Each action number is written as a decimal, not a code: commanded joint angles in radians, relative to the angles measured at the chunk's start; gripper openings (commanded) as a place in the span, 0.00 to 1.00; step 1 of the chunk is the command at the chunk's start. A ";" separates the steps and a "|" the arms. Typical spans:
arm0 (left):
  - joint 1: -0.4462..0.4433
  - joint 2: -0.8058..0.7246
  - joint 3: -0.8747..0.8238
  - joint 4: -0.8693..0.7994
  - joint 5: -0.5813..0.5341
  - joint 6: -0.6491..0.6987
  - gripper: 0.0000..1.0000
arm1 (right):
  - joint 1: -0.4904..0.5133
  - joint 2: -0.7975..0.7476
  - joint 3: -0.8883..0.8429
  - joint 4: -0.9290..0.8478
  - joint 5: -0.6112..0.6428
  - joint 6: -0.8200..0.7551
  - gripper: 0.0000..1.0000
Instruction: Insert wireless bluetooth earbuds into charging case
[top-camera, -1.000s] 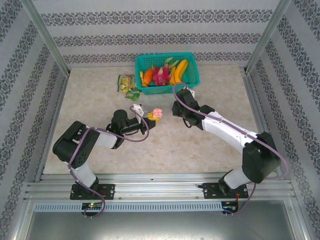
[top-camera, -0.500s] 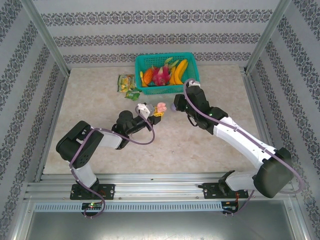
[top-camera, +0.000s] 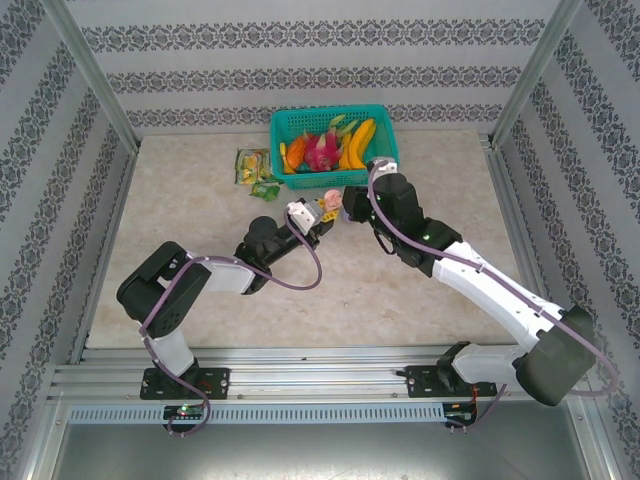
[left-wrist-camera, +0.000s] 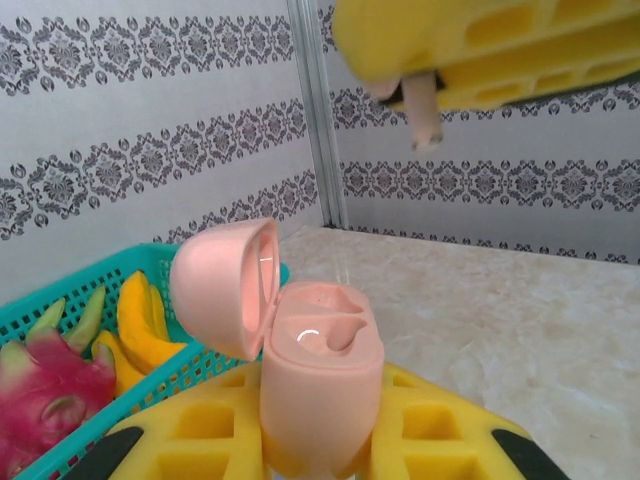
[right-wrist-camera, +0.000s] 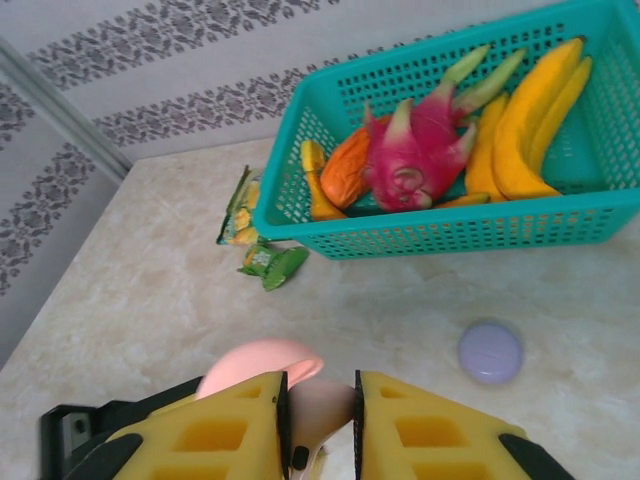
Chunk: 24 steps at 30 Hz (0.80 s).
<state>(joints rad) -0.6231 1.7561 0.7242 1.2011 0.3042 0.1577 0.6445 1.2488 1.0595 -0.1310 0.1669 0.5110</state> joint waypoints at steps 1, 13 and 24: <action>-0.012 0.008 0.026 0.048 -0.006 0.020 0.00 | 0.010 -0.025 -0.035 0.094 -0.026 -0.060 0.24; -0.023 -0.035 0.023 0.033 0.010 0.003 0.00 | 0.020 -0.073 -0.130 0.258 -0.070 -0.111 0.24; -0.032 -0.078 0.008 0.028 0.018 -0.012 0.00 | 0.016 -0.119 -0.195 0.320 -0.073 -0.117 0.25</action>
<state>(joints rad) -0.6395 1.7153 0.7265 1.2003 0.3058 0.1535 0.6525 1.1492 0.8890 0.1326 0.1108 0.4126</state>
